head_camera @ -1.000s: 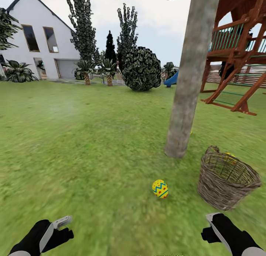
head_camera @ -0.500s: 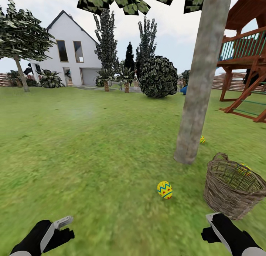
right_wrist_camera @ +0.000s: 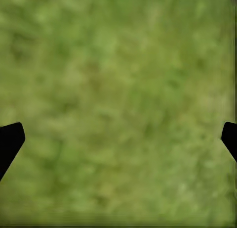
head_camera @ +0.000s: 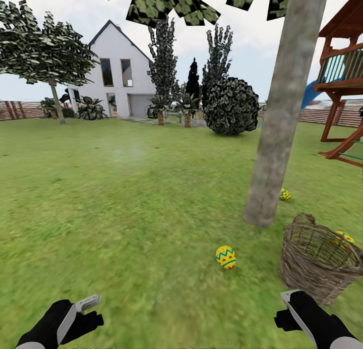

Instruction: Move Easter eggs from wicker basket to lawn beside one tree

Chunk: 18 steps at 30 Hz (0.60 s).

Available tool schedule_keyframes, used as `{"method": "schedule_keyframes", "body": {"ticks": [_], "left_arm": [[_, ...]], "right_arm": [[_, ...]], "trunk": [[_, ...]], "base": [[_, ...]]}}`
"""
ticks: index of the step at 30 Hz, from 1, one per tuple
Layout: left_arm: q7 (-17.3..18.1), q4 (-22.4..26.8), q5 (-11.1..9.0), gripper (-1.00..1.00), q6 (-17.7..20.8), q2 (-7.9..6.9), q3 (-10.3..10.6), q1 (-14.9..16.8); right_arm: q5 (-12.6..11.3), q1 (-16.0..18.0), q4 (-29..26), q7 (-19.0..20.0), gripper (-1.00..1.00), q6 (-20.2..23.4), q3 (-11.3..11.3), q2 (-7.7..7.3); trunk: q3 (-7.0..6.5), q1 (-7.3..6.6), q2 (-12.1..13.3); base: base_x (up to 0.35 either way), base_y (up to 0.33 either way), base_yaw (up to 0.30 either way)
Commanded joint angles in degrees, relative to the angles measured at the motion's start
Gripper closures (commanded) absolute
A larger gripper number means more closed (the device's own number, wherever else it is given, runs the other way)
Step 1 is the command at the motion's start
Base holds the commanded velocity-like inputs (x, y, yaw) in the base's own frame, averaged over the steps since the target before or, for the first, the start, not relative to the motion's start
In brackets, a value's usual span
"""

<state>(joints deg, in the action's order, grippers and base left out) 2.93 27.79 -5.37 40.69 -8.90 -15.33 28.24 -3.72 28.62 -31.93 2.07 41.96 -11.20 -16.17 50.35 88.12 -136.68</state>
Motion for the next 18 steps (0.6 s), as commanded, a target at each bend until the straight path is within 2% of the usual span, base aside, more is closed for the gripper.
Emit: {"method": "schedule_keyframes", "body": {"ticks": [1,18], "left_arm": [[-0.03,0.08,-0.34,-1.0,0.36,0.02,-0.22,0.01],[0.1,-0.02,-0.51,-1.0,0.36,0.03,-0.25,0.0]], "right_arm": [[-0.39,0.03,-0.09,-0.05,-1.0,0.23,-0.4,-0.09],[-0.51,0.01,-0.12,0.01,-1.0,0.23,-0.31,-0.09]], "trunk": [[-0.12,-0.25,0.39],[-3.18,-3.99,7.2]], "base": [[-0.078,-0.088,0.006],[-0.007,-0.008,-0.024]]}}
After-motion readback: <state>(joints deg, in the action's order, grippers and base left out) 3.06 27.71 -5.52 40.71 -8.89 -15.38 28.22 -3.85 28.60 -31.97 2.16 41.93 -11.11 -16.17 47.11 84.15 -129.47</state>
